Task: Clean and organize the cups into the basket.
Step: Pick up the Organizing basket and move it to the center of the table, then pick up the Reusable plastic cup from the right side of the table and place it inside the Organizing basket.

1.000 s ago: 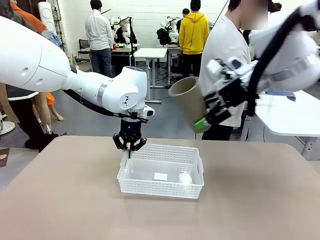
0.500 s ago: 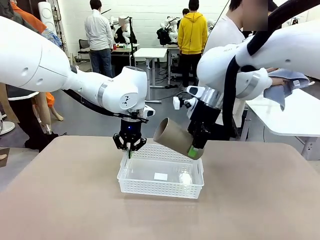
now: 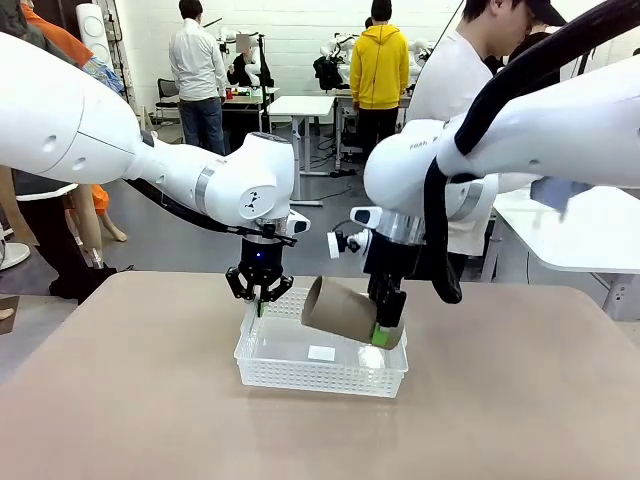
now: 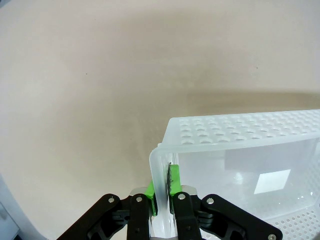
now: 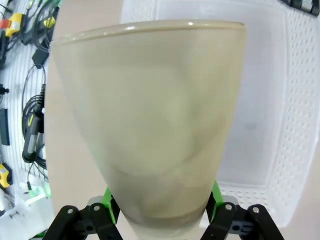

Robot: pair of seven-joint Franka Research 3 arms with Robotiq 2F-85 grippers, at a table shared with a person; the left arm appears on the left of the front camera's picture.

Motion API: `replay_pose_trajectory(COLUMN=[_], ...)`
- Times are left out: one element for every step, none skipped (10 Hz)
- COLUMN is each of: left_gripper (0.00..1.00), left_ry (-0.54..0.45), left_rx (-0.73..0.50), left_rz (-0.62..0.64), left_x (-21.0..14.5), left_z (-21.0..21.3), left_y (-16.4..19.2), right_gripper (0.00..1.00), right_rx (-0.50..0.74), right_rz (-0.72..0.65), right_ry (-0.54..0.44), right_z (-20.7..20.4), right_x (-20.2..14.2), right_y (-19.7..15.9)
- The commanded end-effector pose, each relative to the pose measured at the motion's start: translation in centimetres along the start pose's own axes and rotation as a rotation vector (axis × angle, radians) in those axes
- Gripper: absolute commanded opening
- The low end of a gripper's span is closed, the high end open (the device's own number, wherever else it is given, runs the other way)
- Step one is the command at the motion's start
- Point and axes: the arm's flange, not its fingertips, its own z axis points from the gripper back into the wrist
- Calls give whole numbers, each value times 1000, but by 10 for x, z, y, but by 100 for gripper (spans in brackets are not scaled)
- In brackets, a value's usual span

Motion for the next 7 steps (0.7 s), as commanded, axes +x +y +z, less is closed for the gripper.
replay_pose_trajectory(left_gripper=[0, 0, 0, 0, 0, 0, 0], left_ry=[-5, -5, -5, -5, -5, -5, -5], left_rx=[11, 11, 11, 11, 11, 11, 11], left_rz=[-4, -4, -4, -4, -4, -4, -4], left_x=[0, 0, 0, 0, 0, 0, 0], left_z=[-1, -1, -1, -1, -1, -1, -1], left_y=[1, 1, 1, 1, 1, 1, 1], right_gripper=[79, 79, 79, 79, 79, 79, 79], right_rx=[-12, 1, 7, 16, 28, 39, 45], right_rz=[-49, -55, -50, -47, -53, -55, -56], right_ry=[52, 62, 71, 77, 85, 90, 85], right_z=[-17, -25, -31, -36, -40, -43, -43], right_x=[0, -1, 0, 0, -2, -3, -3], right_y=[-16, -19, -21, -24, -26, -28, -29])
